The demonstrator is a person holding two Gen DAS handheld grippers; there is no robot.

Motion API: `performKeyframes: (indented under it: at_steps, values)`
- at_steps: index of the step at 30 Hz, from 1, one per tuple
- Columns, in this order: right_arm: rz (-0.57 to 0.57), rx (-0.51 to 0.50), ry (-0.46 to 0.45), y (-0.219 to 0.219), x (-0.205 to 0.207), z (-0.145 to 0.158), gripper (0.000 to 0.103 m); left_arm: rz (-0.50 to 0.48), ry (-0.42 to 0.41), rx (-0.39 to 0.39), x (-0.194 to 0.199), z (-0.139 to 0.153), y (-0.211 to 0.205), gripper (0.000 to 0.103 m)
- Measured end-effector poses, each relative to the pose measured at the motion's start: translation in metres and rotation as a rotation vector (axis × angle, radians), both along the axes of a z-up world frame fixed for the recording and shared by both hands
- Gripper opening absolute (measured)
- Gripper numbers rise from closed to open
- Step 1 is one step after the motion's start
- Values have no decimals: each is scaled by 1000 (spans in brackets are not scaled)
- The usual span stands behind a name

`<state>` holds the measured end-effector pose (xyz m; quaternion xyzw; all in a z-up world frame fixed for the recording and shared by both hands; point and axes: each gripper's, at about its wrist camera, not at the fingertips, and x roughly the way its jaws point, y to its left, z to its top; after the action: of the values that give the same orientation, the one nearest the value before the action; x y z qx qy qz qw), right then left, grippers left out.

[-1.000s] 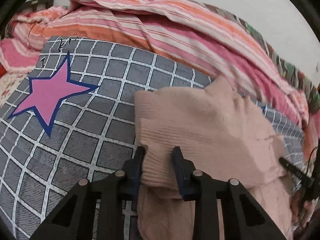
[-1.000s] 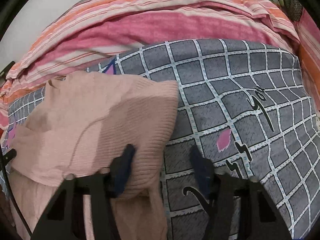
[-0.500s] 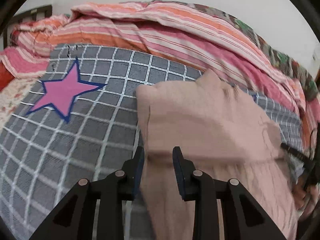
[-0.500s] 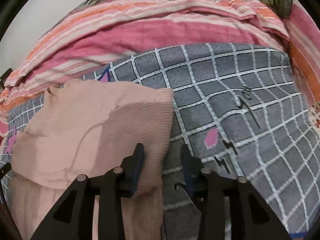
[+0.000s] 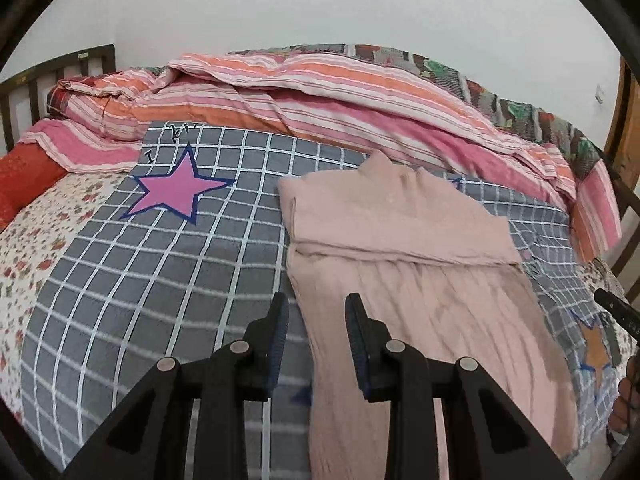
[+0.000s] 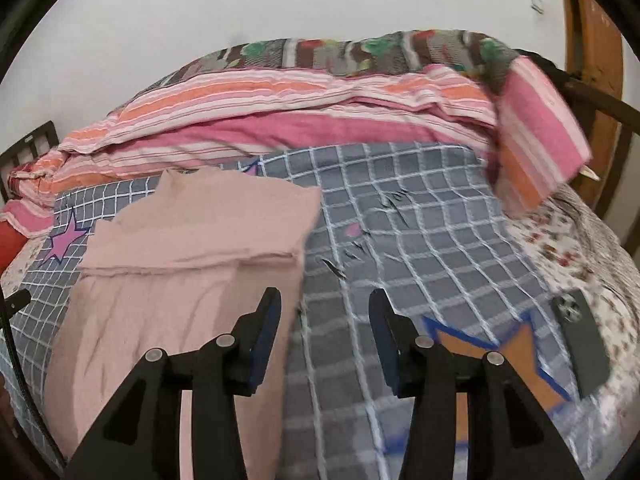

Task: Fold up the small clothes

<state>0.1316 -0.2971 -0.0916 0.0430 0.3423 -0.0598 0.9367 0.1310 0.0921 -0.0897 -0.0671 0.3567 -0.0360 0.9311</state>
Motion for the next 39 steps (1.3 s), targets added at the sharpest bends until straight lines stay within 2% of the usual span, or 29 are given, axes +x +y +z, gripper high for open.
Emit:
performKeyframes:
  at_steps: [3, 5, 7, 9, 11, 13, 14, 16, 18, 22, 24, 27, 29, 33, 35, 36, 37, 39]
  values:
    - [15, 26, 13, -9, -30, 8, 45, -40, 24, -13, -17, 5, -2, 28]
    - [18, 46, 11, -12, -51, 11, 46, -29, 22, 14, -29, 8, -4, 28]
    - [22, 55, 12, -11, -66, 11, 55, -24, 10, 27, -42, 10, -5, 28]
    - [23, 69, 11, -9, -80, 8, 57, -35, 19, 31, -53, 10, -7, 29]
    - [33, 81, 33, -5, -87, 2, 57, -25, 22, 23, -62, 8, -5, 38]
    - [52, 72, 56, 3, -90, -5, 57, -22, 11, -21, -74, 4, 1, 63]
    - [59, 64, 56, 7, -93, -8, 57, -22, -1, -40, -79, 2, 3, 66]
    - [82, 59, 46, 16, -101, -15, 57, -14, -15, -65, -89, -5, 7, 67]
    - [125, 83, 62, 26, -104, -27, 56, -18, 11, -79, -93, -16, 9, 67]
    - [170, 102, 96, 41, -105, -50, 44, -26, 84, -102, -98, -48, 10, 66]
    - [174, 90, 112, 48, -104, -62, 44, -27, 98, -123, -100, -61, 10, 60]
    - [157, 109, 133, 53, -105, -81, 44, -34, 127, -141, -100, -79, 8, 57]
    - [150, 116, 146, 54, -105, -91, 44, -50, 146, -146, -96, -89, 4, 49]
    - [140, 130, 148, 54, -102, -99, 42, -37, 144, -179, -87, -97, 2, 47]
    - [139, 163, 143, 51, -99, -98, 33, -26, 134, -194, -84, -97, 2, 36]
    - [142, 171, 144, 51, -97, -98, 17, -28, 134, -198, -82, -96, 2, 23]
    - [151, 180, 145, 51, -96, -97, 7, -33, 138, -207, -79, -95, 2, 9]
    - [173, 173, 131, 52, -94, -94, 5, -37, 116, -229, -79, -91, 6, 7]
